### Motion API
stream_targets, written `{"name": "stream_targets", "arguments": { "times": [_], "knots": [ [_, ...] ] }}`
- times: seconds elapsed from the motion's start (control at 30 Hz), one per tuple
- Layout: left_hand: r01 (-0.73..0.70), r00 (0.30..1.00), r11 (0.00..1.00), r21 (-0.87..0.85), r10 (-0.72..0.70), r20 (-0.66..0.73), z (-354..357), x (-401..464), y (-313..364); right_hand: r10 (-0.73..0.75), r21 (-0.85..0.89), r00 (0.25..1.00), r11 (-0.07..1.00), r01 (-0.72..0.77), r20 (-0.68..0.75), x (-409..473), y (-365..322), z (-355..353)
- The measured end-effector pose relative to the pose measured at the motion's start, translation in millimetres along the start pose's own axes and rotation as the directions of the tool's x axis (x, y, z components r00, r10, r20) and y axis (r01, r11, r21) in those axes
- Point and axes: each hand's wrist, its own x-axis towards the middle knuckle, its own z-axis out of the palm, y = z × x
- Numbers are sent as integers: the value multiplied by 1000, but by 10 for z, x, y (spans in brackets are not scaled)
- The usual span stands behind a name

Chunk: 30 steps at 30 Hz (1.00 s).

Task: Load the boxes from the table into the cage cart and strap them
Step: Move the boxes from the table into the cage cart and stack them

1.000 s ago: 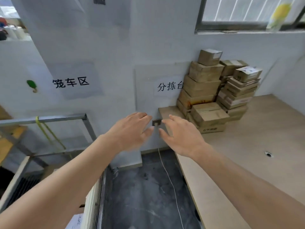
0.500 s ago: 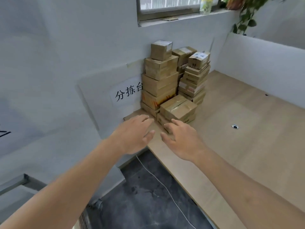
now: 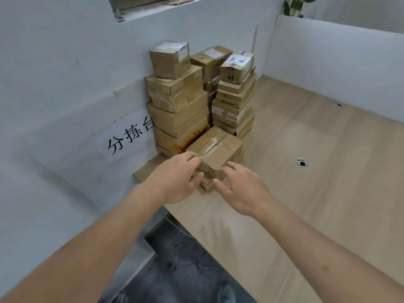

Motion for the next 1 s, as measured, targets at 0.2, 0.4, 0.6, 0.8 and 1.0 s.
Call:
{"name": "stream_targets", "arguments": {
  "times": [0.2,0.4,0.6,0.8,1.0],
  "knots": [
    [8,997,998,-55,-4,80,194,634,-197,33,-1,997,999,-33,71,422,292,6],
    [-33,988,997,-67,43,148,373,1179,-444,104,-1,990,995,-104,100,865,449,81],
    [-123,961,990,-69,136,239,637,1717,-865,235,28,968,971,-238,90,1364,479,345],
    [-174,936,979,-107,198,292,1033,2144,-1362,419,130,905,896,-425,66,1721,379,739],
    [-87,923,977,-197,153,354,1274,2215,-1538,569,203,821,799,-566,49,1777,203,1070]
  ]
}}
